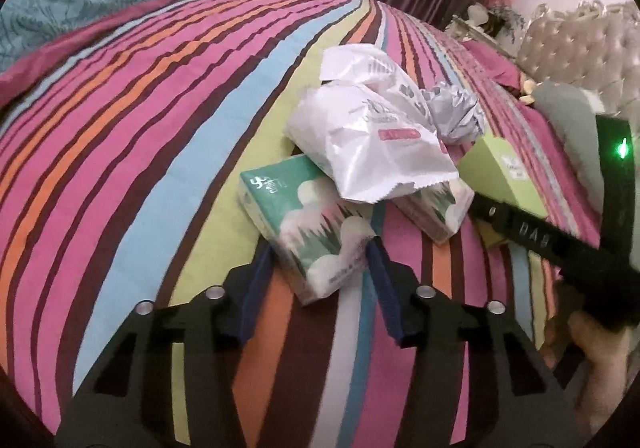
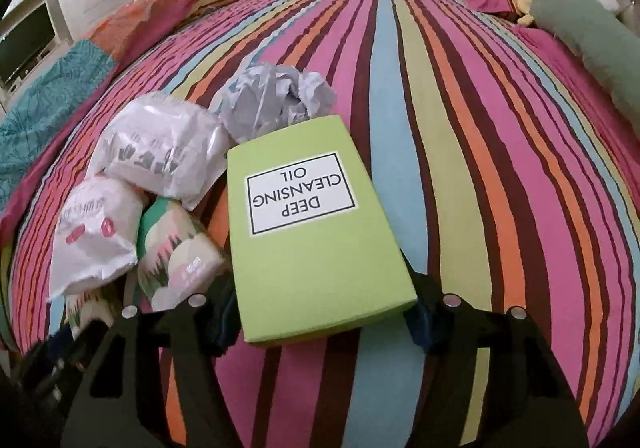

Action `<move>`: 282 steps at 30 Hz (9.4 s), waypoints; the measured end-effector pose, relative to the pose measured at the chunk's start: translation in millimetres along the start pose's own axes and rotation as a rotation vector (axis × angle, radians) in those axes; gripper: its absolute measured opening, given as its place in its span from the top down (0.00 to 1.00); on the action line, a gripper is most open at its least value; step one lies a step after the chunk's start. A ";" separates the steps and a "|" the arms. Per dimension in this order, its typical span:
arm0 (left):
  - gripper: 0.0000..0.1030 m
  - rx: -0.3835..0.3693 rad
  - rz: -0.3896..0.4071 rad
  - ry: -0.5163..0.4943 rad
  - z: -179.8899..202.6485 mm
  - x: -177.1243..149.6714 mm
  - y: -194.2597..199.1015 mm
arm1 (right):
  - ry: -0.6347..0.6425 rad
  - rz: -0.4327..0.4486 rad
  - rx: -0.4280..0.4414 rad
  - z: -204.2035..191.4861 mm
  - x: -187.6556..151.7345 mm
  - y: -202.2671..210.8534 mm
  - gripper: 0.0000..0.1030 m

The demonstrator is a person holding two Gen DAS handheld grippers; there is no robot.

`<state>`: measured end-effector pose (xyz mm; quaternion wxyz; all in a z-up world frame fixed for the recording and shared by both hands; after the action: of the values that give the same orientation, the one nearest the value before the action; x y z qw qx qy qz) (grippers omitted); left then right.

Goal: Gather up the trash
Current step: 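Grasp the lime-green DEEP CLEANSING OIL box with the right tool while the left grasps the green tissue pack, then carry the green box and tissue pack over the wastebasket with both tools, then open both tools to drop the box and tissue pack into the wastebasket, then move both tools back over the bed toward the remaining trash, then grasp the white plastic packet with the left tool while the right grasps the green tissue pack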

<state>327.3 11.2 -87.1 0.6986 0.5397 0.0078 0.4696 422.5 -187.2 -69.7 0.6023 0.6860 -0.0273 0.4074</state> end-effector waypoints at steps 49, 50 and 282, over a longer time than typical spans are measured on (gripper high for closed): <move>0.55 0.050 -0.056 -0.124 -8.2 -9.7 25.6 | -0.182 0.103 0.077 -17.5 -56.7 51.8 0.40; 0.55 0.040 -0.058 -0.134 -12.6 -12.6 31.6 | -0.196 0.110 0.083 -19.8 -62.2 57.6 0.40; 0.42 -0.075 -0.290 0.039 -16.3 89.2 -45.3 | 0.160 0.037 0.042 -68.5 9.2 0.3 0.28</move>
<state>398.1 83.8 -84.1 0.7786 0.4970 0.0816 0.3743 392.5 -125.0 -68.0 0.5802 0.6631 0.0167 0.4725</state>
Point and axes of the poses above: each gripper's, at about its wrist camera, not at the fingertips, and y roughly against the way its jaws point, z to its right, x to its top, the point moved 1 cm from there along -y, roughly the way its jaws point, and after that the axes turned 13 degrees about y, right-handed, at the moved point
